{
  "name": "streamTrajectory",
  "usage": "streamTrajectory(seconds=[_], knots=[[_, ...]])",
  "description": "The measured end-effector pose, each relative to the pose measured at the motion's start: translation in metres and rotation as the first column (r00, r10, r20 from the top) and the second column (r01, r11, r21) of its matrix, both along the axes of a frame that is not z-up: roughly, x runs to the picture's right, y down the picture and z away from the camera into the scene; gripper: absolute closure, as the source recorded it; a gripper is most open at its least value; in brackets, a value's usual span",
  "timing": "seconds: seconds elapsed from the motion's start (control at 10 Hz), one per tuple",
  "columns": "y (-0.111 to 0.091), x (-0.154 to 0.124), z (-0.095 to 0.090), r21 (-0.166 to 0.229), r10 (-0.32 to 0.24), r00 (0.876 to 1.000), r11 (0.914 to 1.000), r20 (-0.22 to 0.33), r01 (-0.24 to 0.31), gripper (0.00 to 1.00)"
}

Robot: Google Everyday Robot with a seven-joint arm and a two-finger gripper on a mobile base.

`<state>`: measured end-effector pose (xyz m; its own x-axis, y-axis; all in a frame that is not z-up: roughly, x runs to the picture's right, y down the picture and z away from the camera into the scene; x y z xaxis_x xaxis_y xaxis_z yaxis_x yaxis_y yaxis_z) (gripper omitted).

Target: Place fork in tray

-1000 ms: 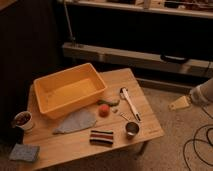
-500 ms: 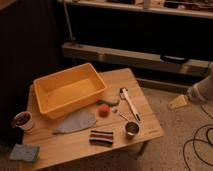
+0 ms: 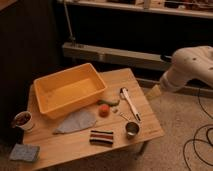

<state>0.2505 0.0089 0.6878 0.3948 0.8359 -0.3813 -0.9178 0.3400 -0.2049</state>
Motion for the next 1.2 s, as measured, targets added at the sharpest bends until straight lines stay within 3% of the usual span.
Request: streamTrajectory(seconds=[0.2, 0.9, 1.0, 1.1, 1.2], knots=[[-0.007, -0.016, 0.006, -0.003, -0.037, 0.999, 0.9993, -0.011, 0.037, 0.20], [-0.008, -0.015, 0.006, 0.005, -0.042, 0.999, 0.9991, -0.006, 0.042, 0.20], [-0.010, -0.019, 0.007, 0.026, -0.057, 0.998, 0.9981, 0.040, 0.056, 0.20], [-0.012, -0.025, 0.009, 0.073, -0.074, 0.989, 0.9952, 0.124, 0.066, 0.20], [-0.014, -0.039, 0.011, 0.145, -0.098, 0.967, 0.9872, 0.235, 0.065, 0.20]])
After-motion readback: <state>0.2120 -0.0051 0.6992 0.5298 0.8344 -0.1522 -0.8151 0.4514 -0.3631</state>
